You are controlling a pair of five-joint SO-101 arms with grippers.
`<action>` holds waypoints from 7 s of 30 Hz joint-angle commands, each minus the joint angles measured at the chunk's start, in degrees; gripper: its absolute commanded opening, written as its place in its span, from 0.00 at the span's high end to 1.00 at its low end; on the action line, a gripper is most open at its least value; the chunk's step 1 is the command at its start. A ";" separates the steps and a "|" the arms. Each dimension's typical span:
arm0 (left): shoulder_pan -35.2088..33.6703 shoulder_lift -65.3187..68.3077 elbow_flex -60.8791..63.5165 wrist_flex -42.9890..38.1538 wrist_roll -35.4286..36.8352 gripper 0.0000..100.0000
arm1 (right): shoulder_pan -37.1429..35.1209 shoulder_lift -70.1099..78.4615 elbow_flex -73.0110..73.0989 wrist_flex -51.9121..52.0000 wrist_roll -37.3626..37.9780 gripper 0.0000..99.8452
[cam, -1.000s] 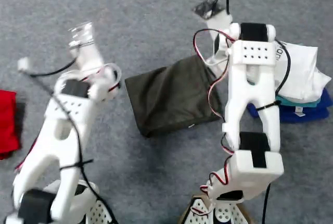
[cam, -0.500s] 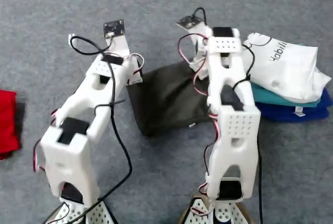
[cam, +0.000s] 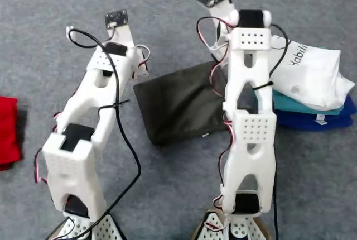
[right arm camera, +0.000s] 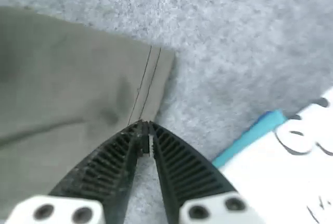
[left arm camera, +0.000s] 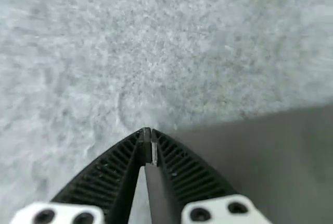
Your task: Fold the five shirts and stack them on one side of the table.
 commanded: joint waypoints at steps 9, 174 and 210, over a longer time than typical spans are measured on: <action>4.75 -15.52 25.49 -16.44 -3.87 0.98 | -1.89 -43.65 61.23 -11.34 6.15 1.00; -58.20 -11.47 20.13 8.26 -25.85 0.98 | 27.30 -41.36 32.31 0.70 -19.60 0.92; -48.53 -61.23 35.96 27.25 -25.49 0.82 | -32.40 -27.21 32.04 -7.38 -29.89 0.62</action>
